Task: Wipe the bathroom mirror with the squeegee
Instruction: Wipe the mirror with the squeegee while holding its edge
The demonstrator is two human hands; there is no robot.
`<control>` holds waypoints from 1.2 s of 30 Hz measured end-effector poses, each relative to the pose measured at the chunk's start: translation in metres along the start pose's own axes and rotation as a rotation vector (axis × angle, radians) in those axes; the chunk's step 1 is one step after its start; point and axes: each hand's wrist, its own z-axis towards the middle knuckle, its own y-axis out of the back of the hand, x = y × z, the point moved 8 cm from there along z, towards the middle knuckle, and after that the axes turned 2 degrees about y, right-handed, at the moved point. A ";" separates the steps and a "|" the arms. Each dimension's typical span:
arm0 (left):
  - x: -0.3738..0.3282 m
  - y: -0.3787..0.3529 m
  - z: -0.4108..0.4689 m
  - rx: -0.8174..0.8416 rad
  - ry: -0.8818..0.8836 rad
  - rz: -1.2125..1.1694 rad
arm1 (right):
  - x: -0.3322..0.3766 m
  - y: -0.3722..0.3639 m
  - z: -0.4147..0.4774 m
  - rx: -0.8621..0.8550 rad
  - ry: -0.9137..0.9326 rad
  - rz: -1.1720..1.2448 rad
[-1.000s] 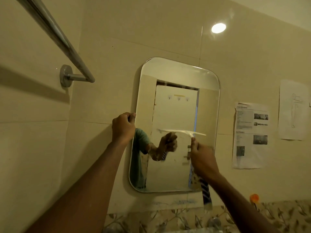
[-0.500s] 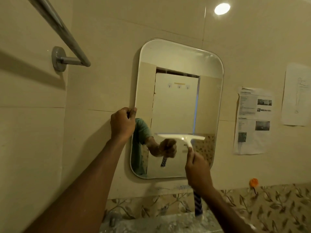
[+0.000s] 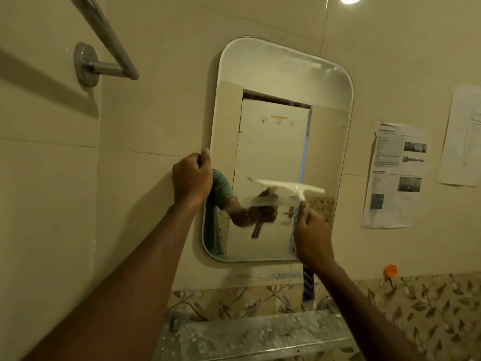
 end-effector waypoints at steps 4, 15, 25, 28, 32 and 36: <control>0.002 -0.001 -0.001 -0.014 -0.007 -0.009 | -0.023 -0.009 -0.046 0.078 -0.094 -0.047; 0.001 -0.001 0.000 -0.011 -0.009 0.005 | 0.072 0.041 0.090 0.053 0.011 -0.009; 0.007 -0.004 -0.008 -0.047 -0.027 0.004 | -0.031 -0.019 -0.082 0.170 -0.129 -0.104; 0.016 -0.005 -0.016 -0.038 -0.034 0.020 | -0.011 -0.005 -0.049 0.117 -0.068 -0.005; 0.019 -0.005 -0.018 -0.046 -0.034 0.018 | 0.017 0.018 0.012 -0.016 0.012 0.045; 0.018 -0.005 -0.018 -0.052 -0.063 0.020 | -0.013 -0.002 -0.020 0.021 -0.042 -0.008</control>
